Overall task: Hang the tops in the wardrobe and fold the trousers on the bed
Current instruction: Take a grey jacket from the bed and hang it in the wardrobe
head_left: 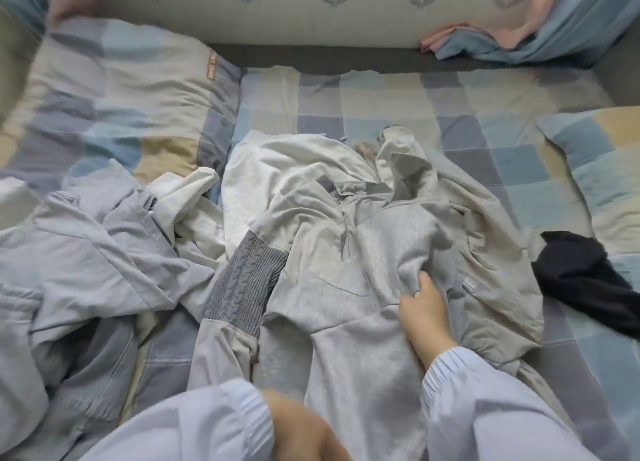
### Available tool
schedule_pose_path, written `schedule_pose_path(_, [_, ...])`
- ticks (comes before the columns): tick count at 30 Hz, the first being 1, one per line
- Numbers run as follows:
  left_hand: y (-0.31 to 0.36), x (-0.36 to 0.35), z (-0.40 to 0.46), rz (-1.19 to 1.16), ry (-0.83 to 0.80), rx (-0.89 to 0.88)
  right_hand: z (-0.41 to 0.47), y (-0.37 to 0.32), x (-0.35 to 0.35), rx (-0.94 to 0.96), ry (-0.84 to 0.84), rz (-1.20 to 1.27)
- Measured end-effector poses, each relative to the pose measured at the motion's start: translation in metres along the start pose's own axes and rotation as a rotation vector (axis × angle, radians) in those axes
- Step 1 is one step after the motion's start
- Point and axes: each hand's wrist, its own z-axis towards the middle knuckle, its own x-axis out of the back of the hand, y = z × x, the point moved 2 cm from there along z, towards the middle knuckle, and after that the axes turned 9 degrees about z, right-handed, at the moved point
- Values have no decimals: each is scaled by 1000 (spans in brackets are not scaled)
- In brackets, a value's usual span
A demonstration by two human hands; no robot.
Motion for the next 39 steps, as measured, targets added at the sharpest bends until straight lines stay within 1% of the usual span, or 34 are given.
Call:
schedule_pose_path(1, [4, 9, 2, 18, 143, 29, -7, -9, 7, 37, -43, -73])
schedule_pose_path(2, [10, 27, -2, 50, 372, 65, -14, -19, 16, 108, -97, -151])
schedule_pose_path(3, [19, 50, -7, 132, 653, 109, -25, -35, 27, 175, -152, -262])
schedule_pose_path(4, [30, 72, -15, 219, 864, 140, -34, -48, 37, 263, -213, -372])
schedule_pose_path(5, [42, 91, -20, 310, 1021, 106, -47, -61, 47, 352, -281, -454])
schedule_pose_path(6, [56, 106, -24, 433, 1089, 16, -59, -71, 56, 430, -352, -545])
schedule_pose_path(7, [70, 116, -25, 556, 1094, -100, -71, -81, 67, 490, -410, -610])
schedule_pose_path(8, [85, 122, -27, 697, 1030, -161, -82, -94, 83, 554, -444, -661])
schedule_pose_path(9, [95, 125, -25, 809, 981, -187, -90, -104, 103, 583, -473, -689])
schedule_pose_path(10, [104, 128, -24, 865, 925, -145, -96, -112, 122, 580, -499, -664])
schedule_pose_path(11, [111, 130, -27, 813, 874, -60, -102, -118, 141, 527, -530, -574])
schedule_pose_path(12, [121, 132, -31, 645, 832, 18, -103, -119, 157, 431, -543, -463])
schedule_pose_path(13, [132, 132, -35, 428, 857, 45, -105, -122, 172, 337, -532, -377])
schedule_pose_path(14, [143, 132, -36, 241, 920, 20, -109, -126, 184, 234, -533, -317])
schedule_pose_path(15, [159, 134, -40, 140, 1001, -18, -113, -129, 198, 102, -541, -260])
schedule_pose_path(16, [176, 134, -47, 85, 1056, -56, -117, -131, 210, -69, -563, -160])
schedule_pose_path(17, [192, 134, -55, 49, 1104, -101, -120, -133, 220, -210, -587, 2])
schedule_pose_path(18, [208, 132, -65, 44, 1122, -155, -121, -135, 231, -284, -567, 167])
schedule_pose_path(20, [237, 126, -89, 144, 1119, -296, -117, -137, 246, -312, -471, 414])
schedule_pose_path(22, [258, 112, -115, 298, 1128, -399, -116, -140, 250, -332, -414, 600])
schedule_pose_path(23, [267, 102, -127, 372, 1141, -459, -116, -142, 250, -342, -360, 629])
schedule_pose_path(25, [288, 77, -151, 546, 1112, -565, -121, -154, 255, -303, -242, 514])
schedule_pose_path(27, [309, 59, -164, 667, 1001, -658, -131, -173, 263, -140, -219, 292])
schedule_pose_path(28, [321, 56, -170, 682, 950, -671, -135, -186, 268, -26, -210, 184])
schedule_pose_path(29, [332, 56, -175, 695, 919, -682, -143, -198, 276, 83, -184, 127])
schedule_pose_path(32, [360, 57, -197, 681, 920, -755, -183, -235, 316, 305, -77, 63])
schedule_pose_path(33, [369, 57, -210, 694, 950, -777, -203, -249, 334, 366, -64, 50])
schedule_pose_path(34, [379, 60, -227, 698, 1029, -786, -224, -263, 354, 426, -53, 13])
schedule_pose_path(35, [389, 68, -246, 652, 1162, -778, -246, -273, 374, 478, -59, -23])
schedule_pose_path(36, [400, 82, -268, 523, 1318, -744, -269, -283, 391, 505, -49, -56])
schedule_pose_path(37, [412, 99, -290, 346, 1460, -703, -295, -289, 408, 536, -33, -79])
schedule_pose_path(38, [421, 116, -307, 203, 1537, -619, -324, -295, 420, 552, -14, -100])
schedule_pose_path(39, [429, 130, -319, 108, 1521, -516, -349, -299, 432, 575, 10, -103])
